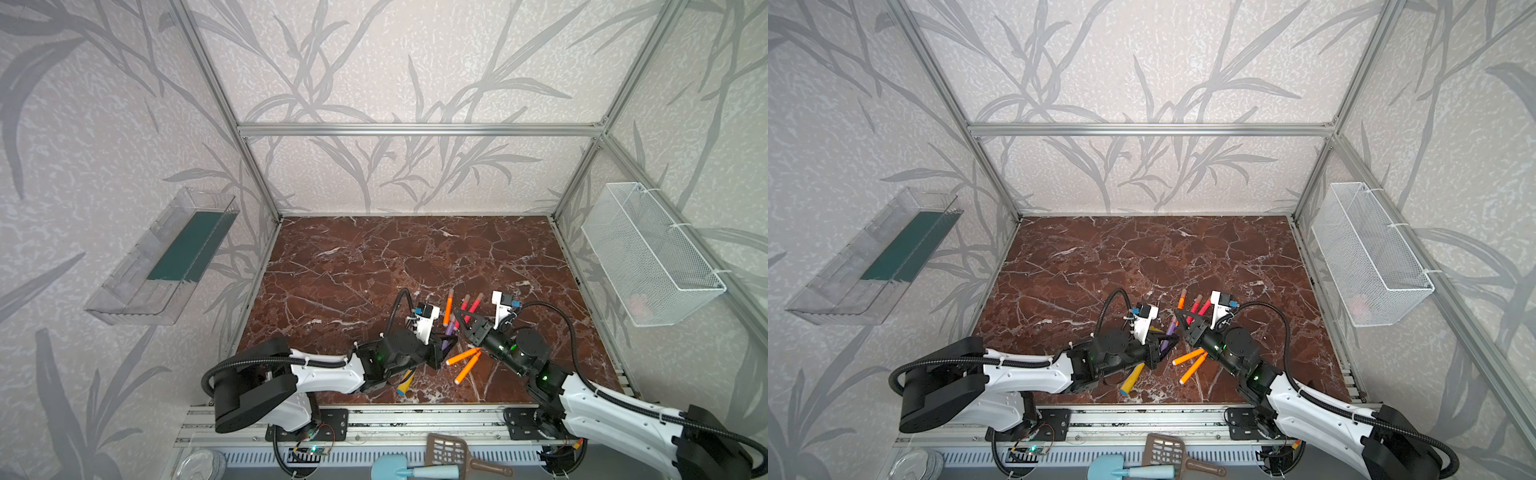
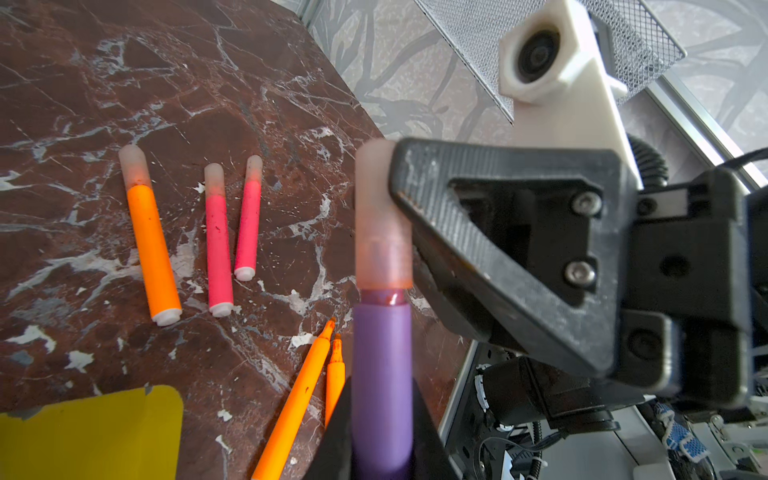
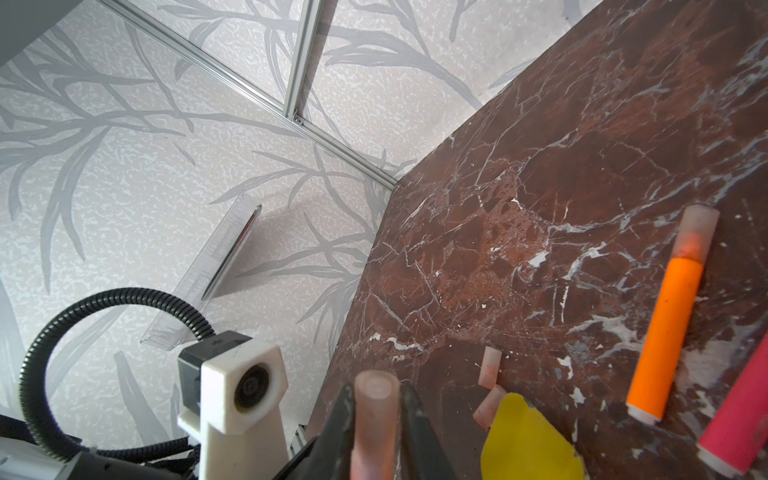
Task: Insert the pens into the pen caps
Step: 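Press the cap down onto the marker with the right gripper while the left holds it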
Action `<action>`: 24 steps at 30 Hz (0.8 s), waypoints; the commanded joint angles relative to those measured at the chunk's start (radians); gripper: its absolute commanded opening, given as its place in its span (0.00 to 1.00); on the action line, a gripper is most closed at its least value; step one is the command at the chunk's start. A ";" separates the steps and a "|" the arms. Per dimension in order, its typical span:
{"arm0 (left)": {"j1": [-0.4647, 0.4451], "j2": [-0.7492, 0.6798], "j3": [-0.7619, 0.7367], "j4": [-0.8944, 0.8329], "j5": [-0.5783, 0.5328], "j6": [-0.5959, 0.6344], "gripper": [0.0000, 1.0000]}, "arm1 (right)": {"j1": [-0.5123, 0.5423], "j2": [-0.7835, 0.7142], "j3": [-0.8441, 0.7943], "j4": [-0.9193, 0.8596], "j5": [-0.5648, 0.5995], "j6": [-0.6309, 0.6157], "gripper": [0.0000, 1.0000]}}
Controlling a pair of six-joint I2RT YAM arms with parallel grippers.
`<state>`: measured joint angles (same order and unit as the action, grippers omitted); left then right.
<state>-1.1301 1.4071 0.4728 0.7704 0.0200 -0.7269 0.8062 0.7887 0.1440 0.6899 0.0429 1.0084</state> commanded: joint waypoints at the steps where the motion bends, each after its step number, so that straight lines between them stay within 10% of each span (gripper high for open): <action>1: 0.009 -0.045 -0.006 0.081 -0.040 0.017 0.00 | 0.003 -0.032 -0.027 -0.119 0.046 -0.028 0.30; 24: -0.064 0.060 0.033 0.070 -0.037 0.105 0.00 | 0.001 -0.356 0.045 -0.375 0.188 -0.132 0.82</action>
<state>-1.1755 1.4490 0.4702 0.8162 -0.0029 -0.6624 0.8062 0.4343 0.1566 0.3336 0.1989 0.9092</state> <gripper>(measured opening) 0.162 0.823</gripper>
